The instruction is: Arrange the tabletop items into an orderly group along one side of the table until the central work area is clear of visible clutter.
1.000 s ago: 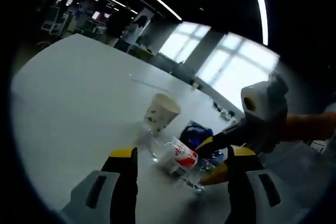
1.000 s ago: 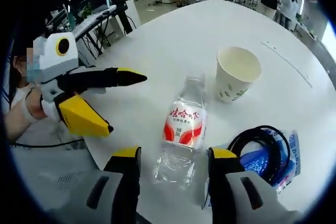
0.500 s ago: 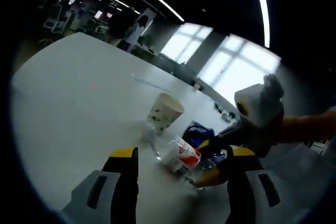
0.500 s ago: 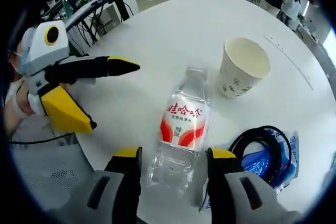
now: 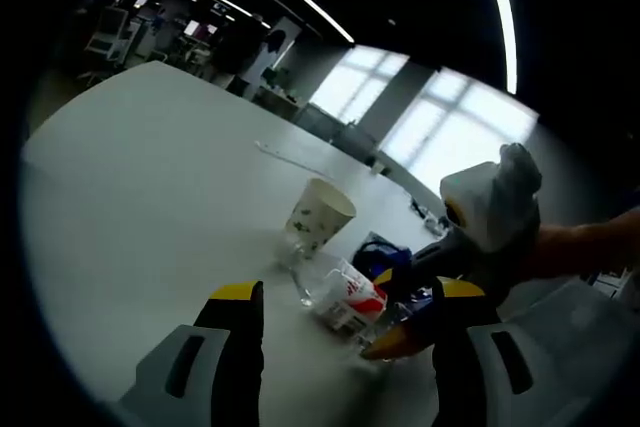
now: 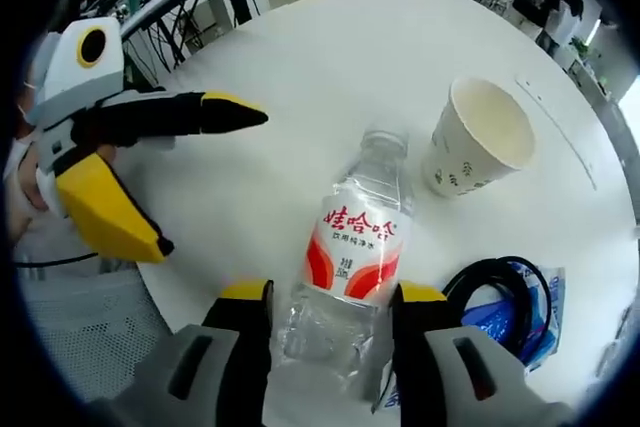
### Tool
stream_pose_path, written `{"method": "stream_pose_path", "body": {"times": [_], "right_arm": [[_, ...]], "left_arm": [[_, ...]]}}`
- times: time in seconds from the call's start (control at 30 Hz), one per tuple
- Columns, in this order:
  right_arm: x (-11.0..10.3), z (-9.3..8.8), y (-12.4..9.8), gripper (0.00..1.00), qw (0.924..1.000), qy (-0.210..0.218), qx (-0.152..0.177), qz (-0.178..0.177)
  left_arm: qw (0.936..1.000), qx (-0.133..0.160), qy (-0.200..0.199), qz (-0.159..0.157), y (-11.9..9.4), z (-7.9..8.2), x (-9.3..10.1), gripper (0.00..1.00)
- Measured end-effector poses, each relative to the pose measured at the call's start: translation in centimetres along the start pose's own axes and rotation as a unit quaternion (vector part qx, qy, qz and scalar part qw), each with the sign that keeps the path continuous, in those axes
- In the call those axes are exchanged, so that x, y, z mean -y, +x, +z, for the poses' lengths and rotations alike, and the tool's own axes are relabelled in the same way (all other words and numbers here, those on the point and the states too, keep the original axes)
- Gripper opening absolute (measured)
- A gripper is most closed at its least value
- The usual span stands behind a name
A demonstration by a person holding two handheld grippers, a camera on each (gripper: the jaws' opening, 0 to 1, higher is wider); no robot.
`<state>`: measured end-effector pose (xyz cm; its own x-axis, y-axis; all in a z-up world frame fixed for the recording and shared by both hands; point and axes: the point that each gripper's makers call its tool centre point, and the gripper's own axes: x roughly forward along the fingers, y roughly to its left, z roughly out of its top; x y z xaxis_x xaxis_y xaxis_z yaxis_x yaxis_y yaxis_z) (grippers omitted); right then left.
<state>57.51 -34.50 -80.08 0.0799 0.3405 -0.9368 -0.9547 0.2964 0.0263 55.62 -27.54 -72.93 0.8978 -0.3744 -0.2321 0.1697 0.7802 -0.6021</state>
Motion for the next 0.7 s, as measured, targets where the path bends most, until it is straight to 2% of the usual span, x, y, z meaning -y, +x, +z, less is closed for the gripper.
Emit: {"method": "stream_pose_path", "body": {"times": [0.07, 0.2, 0.47, 0.7], "right_arm": [[0.1, 0.0, 0.2, 0.44, 1.0000, -0.004, -0.004, -0.003], [0.3, -0.1, 0.5, 0.43, 0.9999, -0.008, -0.008, -0.009], [-0.1, 0.3, 0.7, 0.41, 0.9987, -0.037, -0.009, -0.033], [0.1, 0.4, 0.6, 0.38, 0.9992, -0.015, 0.013, -0.036]], "left_arm": [[1.0000, 0.000, -0.004, 0.009, 0.0, 0.0, -0.3, 0.64], [0.9987, 0.013, -0.037, 0.032, 0.0, 0.1, -1.5, 0.64], [0.9973, 0.014, -0.057, 0.044, 1.0, 0.2, -2.1, 0.63], [0.9959, 0.014, -0.074, 0.049, 2.2, 0.1, -2.7, 0.61]]}}
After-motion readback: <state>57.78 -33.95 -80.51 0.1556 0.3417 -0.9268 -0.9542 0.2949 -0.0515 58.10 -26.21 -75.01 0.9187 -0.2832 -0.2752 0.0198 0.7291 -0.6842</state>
